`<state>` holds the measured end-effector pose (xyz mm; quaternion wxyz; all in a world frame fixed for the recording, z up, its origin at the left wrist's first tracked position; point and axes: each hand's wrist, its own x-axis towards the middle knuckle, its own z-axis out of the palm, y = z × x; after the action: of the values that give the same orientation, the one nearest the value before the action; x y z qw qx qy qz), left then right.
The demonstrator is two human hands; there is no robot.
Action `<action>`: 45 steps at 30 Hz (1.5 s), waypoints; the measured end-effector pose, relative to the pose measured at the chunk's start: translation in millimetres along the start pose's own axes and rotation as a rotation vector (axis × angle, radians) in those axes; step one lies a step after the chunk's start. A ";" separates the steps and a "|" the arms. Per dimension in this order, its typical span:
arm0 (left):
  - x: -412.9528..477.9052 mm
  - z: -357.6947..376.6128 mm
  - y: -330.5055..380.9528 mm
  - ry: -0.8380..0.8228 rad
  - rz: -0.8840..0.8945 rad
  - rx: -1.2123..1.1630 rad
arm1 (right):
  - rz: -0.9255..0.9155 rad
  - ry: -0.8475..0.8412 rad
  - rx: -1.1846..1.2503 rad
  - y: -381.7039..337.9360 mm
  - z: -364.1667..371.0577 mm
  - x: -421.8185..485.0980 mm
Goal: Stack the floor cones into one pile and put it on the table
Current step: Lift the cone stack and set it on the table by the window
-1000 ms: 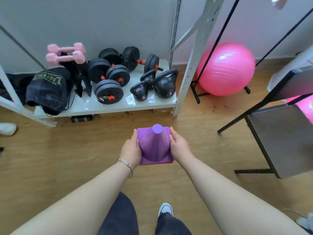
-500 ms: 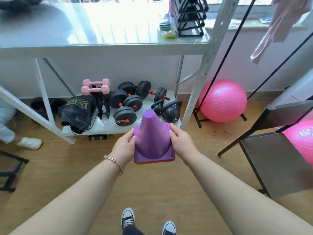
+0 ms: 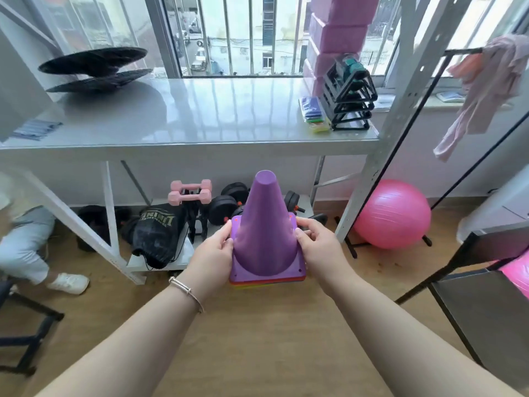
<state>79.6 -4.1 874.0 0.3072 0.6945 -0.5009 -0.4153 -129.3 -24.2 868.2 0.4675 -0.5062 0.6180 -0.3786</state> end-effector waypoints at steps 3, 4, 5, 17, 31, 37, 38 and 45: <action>5.4 -19.7 9.6 0.003 -0.014 0.028 | -0.027 0.014 0.004 -20.6 14.3 6.2; 9.2 -25.8 12.0 -0.004 -0.013 0.026 | -0.038 0.018 0.008 -28.5 19.1 8.8; 14.3 -31.5 14.2 -0.012 -0.015 0.011 | -0.044 0.023 0.017 -37.1 23.9 11.7; 63.8 -89.5 36.3 0.007 0.034 -0.267 | -0.078 0.157 0.146 -101.0 69.4 39.1; 85.1 -100.6 64.1 -0.120 0.014 -0.563 | -0.085 0.151 0.293 -112.7 65.0 73.8; 112.9 -94.0 78.7 -0.063 0.024 -0.482 | -0.073 0.114 0.189 -112.2 63.2 117.2; 118.3 -93.0 83.6 -0.053 0.016 -0.490 | -0.076 0.104 0.188 -114.4 61.6 126.0; 177.8 -79.9 111.5 0.131 -0.095 -0.550 | -0.007 0.071 0.329 -128.2 45.9 203.4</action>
<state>128.5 -206.8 957.4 0.4959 0.6330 -0.3154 -0.5040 -60.6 -249.0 936.6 0.5206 -0.4112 0.5623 -0.4938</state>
